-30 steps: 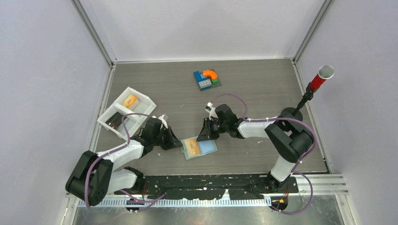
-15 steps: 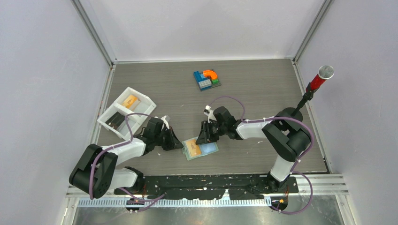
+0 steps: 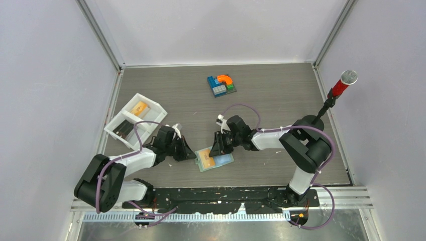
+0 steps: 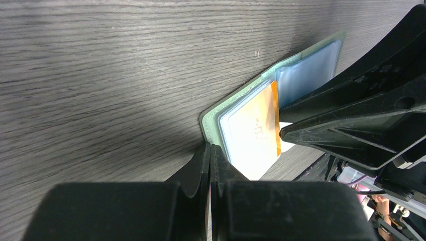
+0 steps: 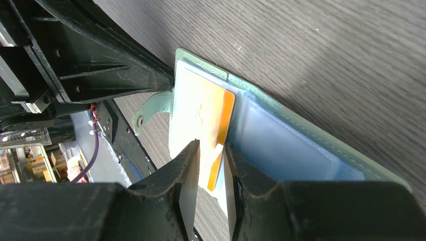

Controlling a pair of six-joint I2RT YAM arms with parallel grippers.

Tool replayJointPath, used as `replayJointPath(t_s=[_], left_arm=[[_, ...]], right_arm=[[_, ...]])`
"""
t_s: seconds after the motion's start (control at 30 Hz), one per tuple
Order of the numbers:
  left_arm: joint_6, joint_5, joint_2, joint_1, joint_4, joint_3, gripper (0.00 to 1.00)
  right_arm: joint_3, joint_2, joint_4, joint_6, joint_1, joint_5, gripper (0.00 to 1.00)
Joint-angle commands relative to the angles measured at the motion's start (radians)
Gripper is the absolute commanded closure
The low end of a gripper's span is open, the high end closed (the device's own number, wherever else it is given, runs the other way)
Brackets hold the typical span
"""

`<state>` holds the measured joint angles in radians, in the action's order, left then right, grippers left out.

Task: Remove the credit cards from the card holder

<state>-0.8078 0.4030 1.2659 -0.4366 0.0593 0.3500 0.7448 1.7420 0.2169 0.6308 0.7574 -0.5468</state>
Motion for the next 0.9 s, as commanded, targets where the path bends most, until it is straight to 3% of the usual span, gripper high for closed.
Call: replayJointPath(t_s=[0.0,0.47,0.87], left_arm=[[0.002,-0.009,0.0,-0.004,0.034,-0.012,1.0],[-0.01,-0.013,-0.035,-0.004,0.031,-0.034,1.0],[-0.021,-0.023,-0.028,-0.004,-0.019,-0.023,1.0]], right_arm=[[-0.01,0.015,0.037,0.006,0.008,-0.03,0.69],[0.008,0.021,0.042,0.026,0.008,-0.016,0.76],[0.015,-0.042,-0.058,0.009,0.013,0.115,0.67]])
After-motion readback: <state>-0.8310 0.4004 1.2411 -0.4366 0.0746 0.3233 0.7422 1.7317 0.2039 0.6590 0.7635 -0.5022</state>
